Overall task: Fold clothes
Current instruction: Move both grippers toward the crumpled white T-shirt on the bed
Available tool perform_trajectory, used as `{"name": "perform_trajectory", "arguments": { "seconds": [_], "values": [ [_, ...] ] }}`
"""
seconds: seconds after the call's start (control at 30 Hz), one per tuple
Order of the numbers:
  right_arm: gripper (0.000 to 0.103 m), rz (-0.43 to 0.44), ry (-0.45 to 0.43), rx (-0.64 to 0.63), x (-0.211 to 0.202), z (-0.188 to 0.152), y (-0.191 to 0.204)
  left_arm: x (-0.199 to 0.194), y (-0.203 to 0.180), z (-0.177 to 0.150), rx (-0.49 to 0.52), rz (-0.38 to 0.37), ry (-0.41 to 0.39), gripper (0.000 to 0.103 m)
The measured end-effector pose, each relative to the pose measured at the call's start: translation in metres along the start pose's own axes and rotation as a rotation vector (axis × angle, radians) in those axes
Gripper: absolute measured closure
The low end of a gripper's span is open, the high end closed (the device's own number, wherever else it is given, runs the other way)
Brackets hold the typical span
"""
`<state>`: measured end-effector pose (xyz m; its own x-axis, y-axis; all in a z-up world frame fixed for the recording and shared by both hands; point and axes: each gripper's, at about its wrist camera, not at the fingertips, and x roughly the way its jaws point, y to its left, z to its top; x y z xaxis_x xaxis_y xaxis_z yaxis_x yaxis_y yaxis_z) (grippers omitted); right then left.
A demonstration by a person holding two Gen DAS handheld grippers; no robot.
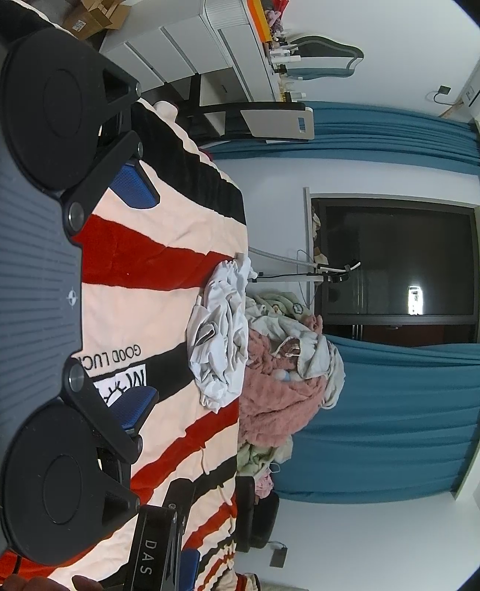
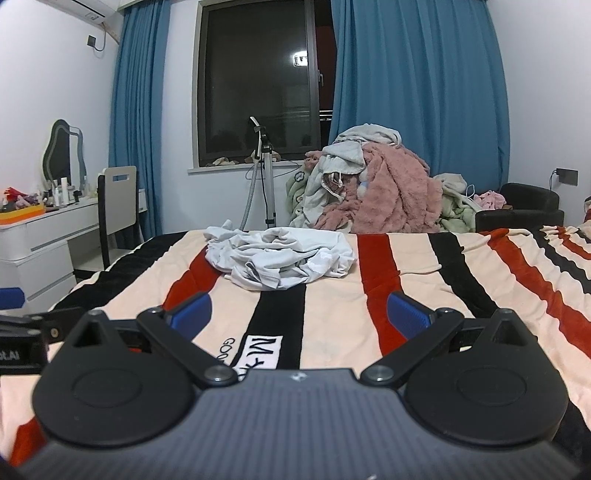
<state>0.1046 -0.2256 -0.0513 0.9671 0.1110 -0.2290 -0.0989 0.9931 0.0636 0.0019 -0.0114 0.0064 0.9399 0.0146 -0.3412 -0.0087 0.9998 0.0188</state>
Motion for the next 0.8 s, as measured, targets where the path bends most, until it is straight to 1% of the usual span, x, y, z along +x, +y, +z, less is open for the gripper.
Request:
{"name": "perform_trajectory", "arguments": {
  "seconds": [0.33,0.47,0.6,0.73,0.8],
  "values": [
    [0.0,-0.015,-0.002,-0.018,0.001,0.0,0.001,0.002,0.004,-0.003,-0.001,-0.004,-0.002,0.0],
    [0.0,-0.028,-0.014,-0.022,0.0,0.001,0.003,0.002,0.008,-0.004,-0.02,-0.014,0.004,0.0],
    [0.0,-0.044,-0.029,0.01,-0.003,0.005,0.001,0.006,0.014,-0.007,-0.067,-0.027,0.029,0.0],
    [0.0,-0.079,-0.032,0.068,-0.01,0.009,-0.003,0.009,0.019,-0.007,-0.093,-0.019,0.045,0.0],
    [0.0,-0.09,-0.05,0.103,-0.016,0.01,-0.003,0.009,0.021,-0.006,-0.107,-0.019,0.046,0.0]
  ]
}}
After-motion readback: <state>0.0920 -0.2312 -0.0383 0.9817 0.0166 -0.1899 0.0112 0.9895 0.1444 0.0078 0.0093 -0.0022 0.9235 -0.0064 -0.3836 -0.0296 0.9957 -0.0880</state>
